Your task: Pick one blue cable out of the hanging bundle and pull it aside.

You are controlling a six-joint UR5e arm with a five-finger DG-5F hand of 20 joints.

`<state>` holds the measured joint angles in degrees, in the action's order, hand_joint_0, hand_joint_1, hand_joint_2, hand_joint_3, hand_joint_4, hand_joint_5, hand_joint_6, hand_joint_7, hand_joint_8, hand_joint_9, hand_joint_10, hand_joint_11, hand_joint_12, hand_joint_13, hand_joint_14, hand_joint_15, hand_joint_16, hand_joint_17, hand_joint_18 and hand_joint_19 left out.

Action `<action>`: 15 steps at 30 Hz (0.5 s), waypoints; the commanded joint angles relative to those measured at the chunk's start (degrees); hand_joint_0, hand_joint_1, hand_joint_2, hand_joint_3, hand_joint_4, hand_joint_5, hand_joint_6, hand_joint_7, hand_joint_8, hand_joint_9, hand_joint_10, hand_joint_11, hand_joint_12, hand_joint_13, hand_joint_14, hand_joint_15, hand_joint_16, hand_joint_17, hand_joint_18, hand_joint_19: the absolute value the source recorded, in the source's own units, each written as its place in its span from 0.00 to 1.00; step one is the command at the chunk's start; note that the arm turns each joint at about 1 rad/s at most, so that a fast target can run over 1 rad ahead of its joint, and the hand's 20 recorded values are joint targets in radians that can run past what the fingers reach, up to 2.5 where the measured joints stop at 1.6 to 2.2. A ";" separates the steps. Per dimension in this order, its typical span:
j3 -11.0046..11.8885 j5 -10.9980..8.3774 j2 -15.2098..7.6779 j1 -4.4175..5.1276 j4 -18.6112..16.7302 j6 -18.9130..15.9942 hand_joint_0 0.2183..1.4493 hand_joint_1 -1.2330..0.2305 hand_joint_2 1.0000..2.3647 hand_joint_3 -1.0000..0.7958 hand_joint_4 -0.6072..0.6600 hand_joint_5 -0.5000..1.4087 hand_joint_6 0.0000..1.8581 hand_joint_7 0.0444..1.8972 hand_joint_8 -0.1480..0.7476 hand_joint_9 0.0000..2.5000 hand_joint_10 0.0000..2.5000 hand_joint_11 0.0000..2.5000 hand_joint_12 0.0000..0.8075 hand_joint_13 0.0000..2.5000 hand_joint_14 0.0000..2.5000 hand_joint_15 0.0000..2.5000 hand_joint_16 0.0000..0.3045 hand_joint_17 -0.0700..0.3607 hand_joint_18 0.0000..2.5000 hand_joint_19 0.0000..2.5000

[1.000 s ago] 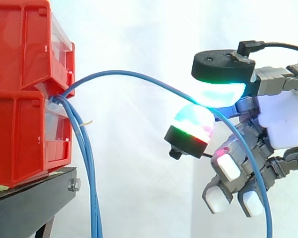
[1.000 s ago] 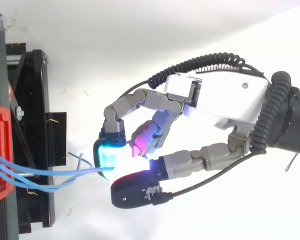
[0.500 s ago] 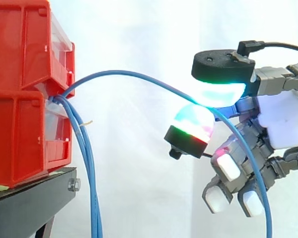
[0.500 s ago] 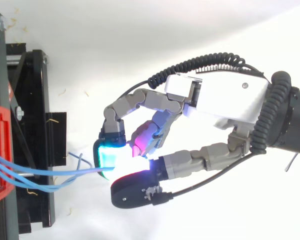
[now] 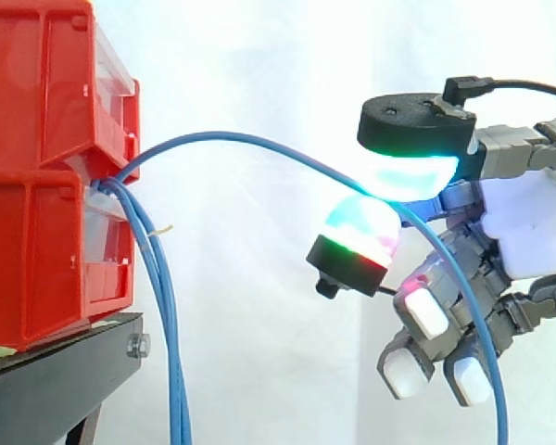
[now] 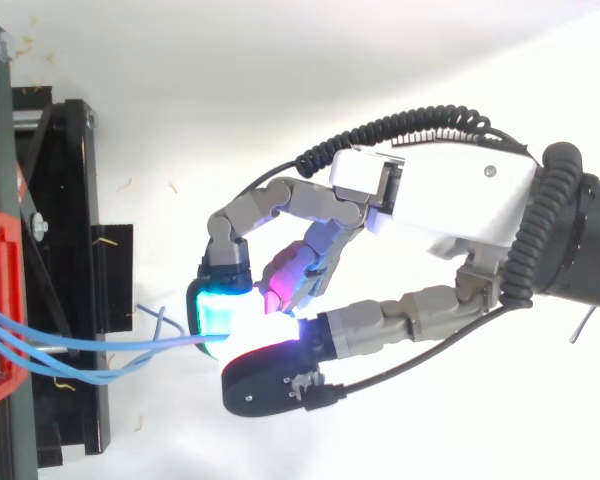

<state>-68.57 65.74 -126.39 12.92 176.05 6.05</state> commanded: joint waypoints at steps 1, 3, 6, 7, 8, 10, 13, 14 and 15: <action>0.02 0.00 0.00 0.00 0.00 0.01 0.27 0.31 0.00 0.60 0.44 0.24 0.48 0.66 0.61 0.46 0.00 0.22 0.54 0.35 0.01 0.17 0.22 0.52 0.41 0.16; -0.07 0.00 0.00 0.00 0.00 0.01 0.28 0.31 0.00 0.60 0.44 0.24 0.48 0.66 0.61 0.46 0.00 0.21 0.54 0.35 0.00 0.17 0.22 0.52 0.41 0.16; 0.02 0.00 0.00 0.00 0.00 0.01 0.28 0.31 0.00 0.60 0.44 0.24 0.48 0.66 0.61 0.46 0.00 0.21 0.54 0.35 0.00 0.17 0.22 0.52 0.41 0.16; 0.02 0.00 0.00 0.00 0.00 0.01 0.28 0.31 0.00 0.60 0.44 0.24 0.48 0.65 0.61 0.46 0.00 0.21 0.54 0.35 0.00 0.17 0.22 0.52 0.41 0.16; 0.02 0.00 0.00 0.00 0.00 0.01 0.27 0.31 0.00 0.60 0.44 0.24 0.48 0.66 0.61 0.46 0.00 0.21 0.54 0.35 0.00 0.17 0.22 0.52 0.41 0.16; 0.02 0.00 0.00 0.00 0.00 0.01 0.28 0.31 0.00 0.60 0.44 0.24 0.48 0.66 0.61 0.46 0.01 0.21 0.54 0.35 0.00 0.17 0.22 0.52 0.41 0.16; 0.02 0.00 0.00 0.00 0.00 0.01 0.28 0.31 0.00 0.60 0.44 0.24 0.48 0.66 0.61 0.46 0.00 0.21 0.54 0.35 0.01 0.17 0.22 0.52 0.41 0.16; 0.02 0.00 0.00 0.00 0.00 0.01 0.28 0.31 0.00 0.60 0.44 0.24 0.48 0.66 0.61 0.46 0.00 0.21 0.54 0.35 0.01 0.17 0.22 0.52 0.41 0.16; -0.07 0.00 0.00 0.00 0.00 0.01 0.28 0.31 0.00 0.60 0.44 0.24 0.48 0.66 0.61 0.46 0.00 0.21 0.54 0.35 0.00 0.17 0.22 0.52 0.41 0.16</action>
<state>-68.56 65.74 -126.39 12.92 176.04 6.06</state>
